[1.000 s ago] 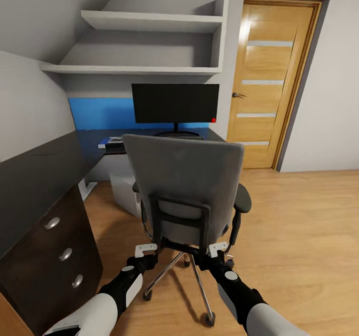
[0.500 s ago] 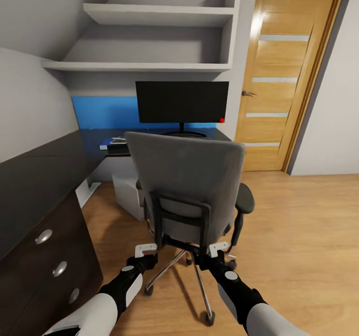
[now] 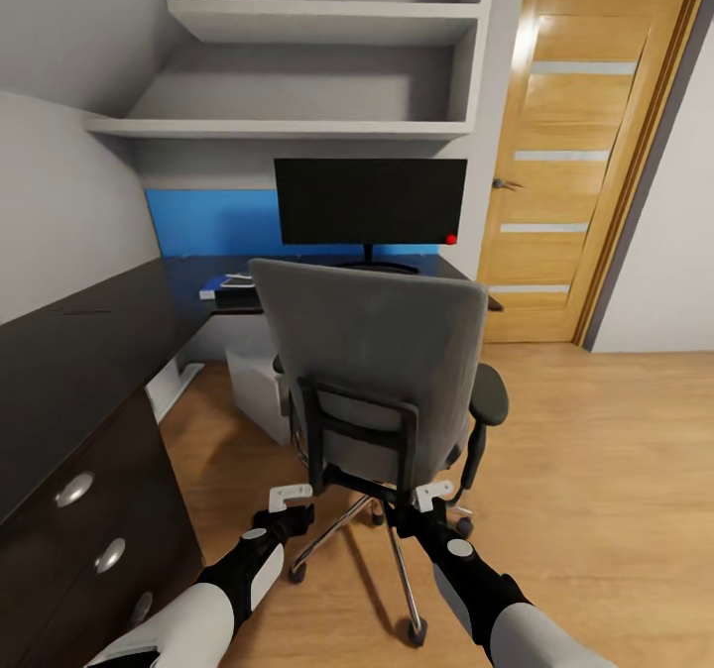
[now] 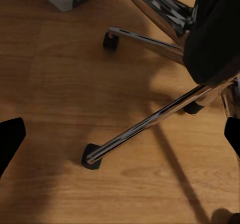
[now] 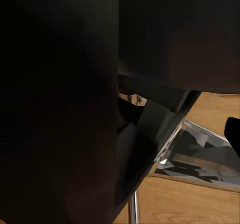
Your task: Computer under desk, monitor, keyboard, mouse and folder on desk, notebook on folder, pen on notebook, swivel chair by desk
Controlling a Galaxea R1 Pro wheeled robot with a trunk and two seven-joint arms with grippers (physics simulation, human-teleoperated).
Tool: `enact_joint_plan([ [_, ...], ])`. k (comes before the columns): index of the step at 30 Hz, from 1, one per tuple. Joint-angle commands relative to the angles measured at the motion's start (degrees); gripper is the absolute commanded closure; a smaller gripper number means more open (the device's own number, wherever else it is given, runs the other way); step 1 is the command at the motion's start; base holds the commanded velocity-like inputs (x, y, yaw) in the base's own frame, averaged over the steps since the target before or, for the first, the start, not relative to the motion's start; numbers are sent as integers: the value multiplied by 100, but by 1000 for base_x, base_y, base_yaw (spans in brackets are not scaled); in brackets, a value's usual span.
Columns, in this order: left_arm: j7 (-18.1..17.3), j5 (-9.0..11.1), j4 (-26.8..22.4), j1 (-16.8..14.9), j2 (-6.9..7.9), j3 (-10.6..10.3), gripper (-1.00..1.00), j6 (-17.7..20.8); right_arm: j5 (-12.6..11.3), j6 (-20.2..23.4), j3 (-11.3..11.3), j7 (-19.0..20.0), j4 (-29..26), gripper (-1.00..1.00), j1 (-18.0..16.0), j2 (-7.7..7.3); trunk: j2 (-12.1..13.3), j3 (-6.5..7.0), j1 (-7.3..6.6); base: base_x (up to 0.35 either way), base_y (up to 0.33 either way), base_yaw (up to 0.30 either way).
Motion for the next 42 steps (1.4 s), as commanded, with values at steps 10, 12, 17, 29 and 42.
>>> enact_joint_plan([
  [10, 5, -57, 1, -4, -5, 43, -100, -14, 49, -17, -10, -4, 1, -100, -5, 0, -2, -5, 1, 168, 0, 0],
  [12, 5, -57, 3, -4, -5, 43, -100, -19, 49, -17, -10, -4, 1, -100, -5, 1, -2, -5, 1, 128, 0, 0],
  [17, 5, -57, 2, -4, -5, 43, -100, -18, 49, -17, -10, -4, 1, -100, -5, 1, -2, -5, 1, 234, 0, 0],
  [29, 2, -57, 4, -4, -5, 43, -100, -15, 49, -36, -17, -4, 1, -100, -5, -1, -2, -5, 1, 196, -41, 0],
  [42, -12, -57, -3, -4, -5, 43, -100, -21, 50, -261, -13, -4, 10, -100, -5, 0, -2, -5, 1, 11, -21, 0],
])
